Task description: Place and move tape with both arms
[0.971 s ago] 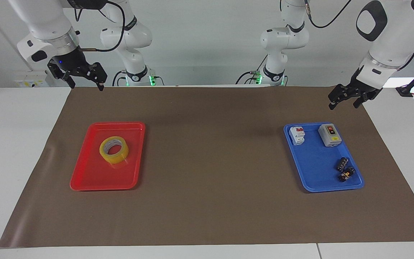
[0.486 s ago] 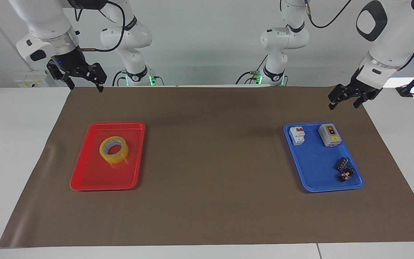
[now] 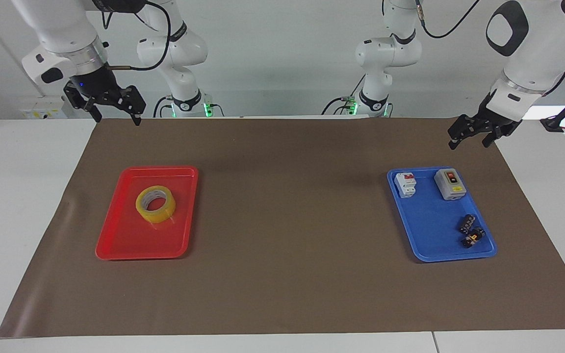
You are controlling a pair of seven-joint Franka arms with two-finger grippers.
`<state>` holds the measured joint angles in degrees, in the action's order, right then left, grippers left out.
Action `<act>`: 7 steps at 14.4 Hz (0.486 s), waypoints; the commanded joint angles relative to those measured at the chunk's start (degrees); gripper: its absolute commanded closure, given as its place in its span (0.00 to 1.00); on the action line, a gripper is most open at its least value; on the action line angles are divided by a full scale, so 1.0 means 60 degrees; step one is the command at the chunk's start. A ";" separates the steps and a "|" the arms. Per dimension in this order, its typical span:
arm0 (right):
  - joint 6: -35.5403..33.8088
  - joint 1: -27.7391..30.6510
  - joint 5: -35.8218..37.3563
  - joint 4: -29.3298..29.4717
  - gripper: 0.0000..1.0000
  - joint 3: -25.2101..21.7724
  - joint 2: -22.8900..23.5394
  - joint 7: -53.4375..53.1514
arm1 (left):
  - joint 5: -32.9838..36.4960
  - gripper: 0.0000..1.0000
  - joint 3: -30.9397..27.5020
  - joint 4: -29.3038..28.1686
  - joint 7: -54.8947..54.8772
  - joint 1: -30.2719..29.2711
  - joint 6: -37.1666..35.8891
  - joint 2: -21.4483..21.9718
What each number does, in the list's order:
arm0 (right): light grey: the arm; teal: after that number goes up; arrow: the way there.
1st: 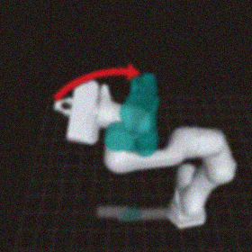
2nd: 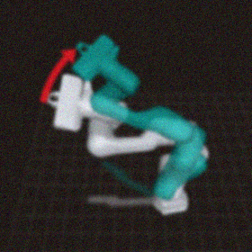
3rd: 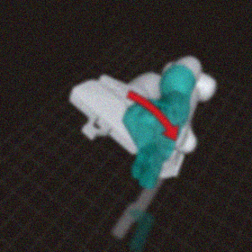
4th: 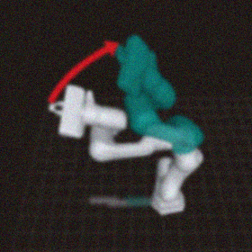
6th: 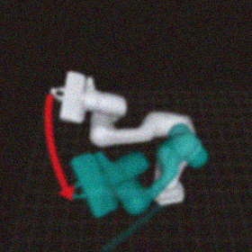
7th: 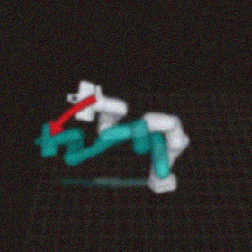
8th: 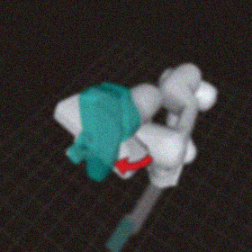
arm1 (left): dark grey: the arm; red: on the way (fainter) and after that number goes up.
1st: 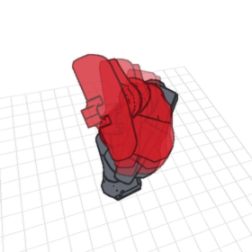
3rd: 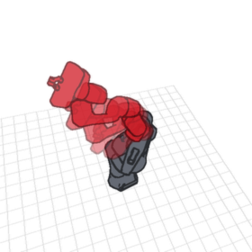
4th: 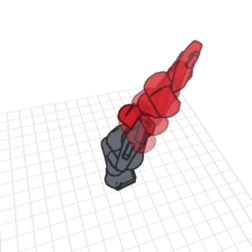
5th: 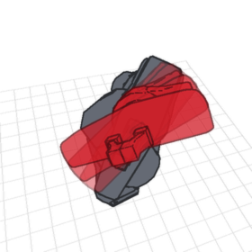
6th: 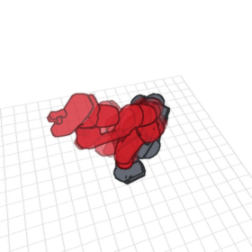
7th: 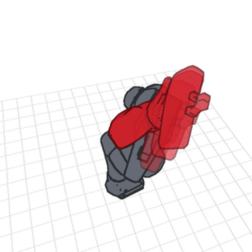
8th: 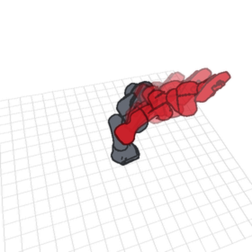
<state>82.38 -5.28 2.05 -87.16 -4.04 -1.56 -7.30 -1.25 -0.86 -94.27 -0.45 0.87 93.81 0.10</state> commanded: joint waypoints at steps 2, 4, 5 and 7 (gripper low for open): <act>0.0200 0.0060 -0.0121 -0.0137 0.00 0.0029 -0.0077 0.0000 | -0.0188 0.00 -0.0003 -0.0021 -0.0173 -0.0072 -0.0078 0.0114; 0.0215 0.0046 -0.0136 -0.0137 0.00 0.0029 -0.0077 0.0000 | -0.0188 0.00 -0.0017 -0.0021 -0.0173 -0.0072 -0.0078 0.0129; 0.0230 0.0046 -0.0136 -0.0137 0.00 0.0029 -0.0077 0.0015 | -0.0188 0.00 -0.0003 -0.0021 -0.0173 -0.0072 -0.0078 0.0115; 0.0462 0.0075 -0.0121 -0.0166 0.00 0.0029 -0.0062 0.0029 | -0.0188 0.00 -0.0017 -0.0021 -0.0173 -0.0072 -0.0078 0.0114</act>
<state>82.99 -5.29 2.05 -87.17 -4.04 -1.56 -7.30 -1.25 -0.86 -94.27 -0.45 0.87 93.81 0.10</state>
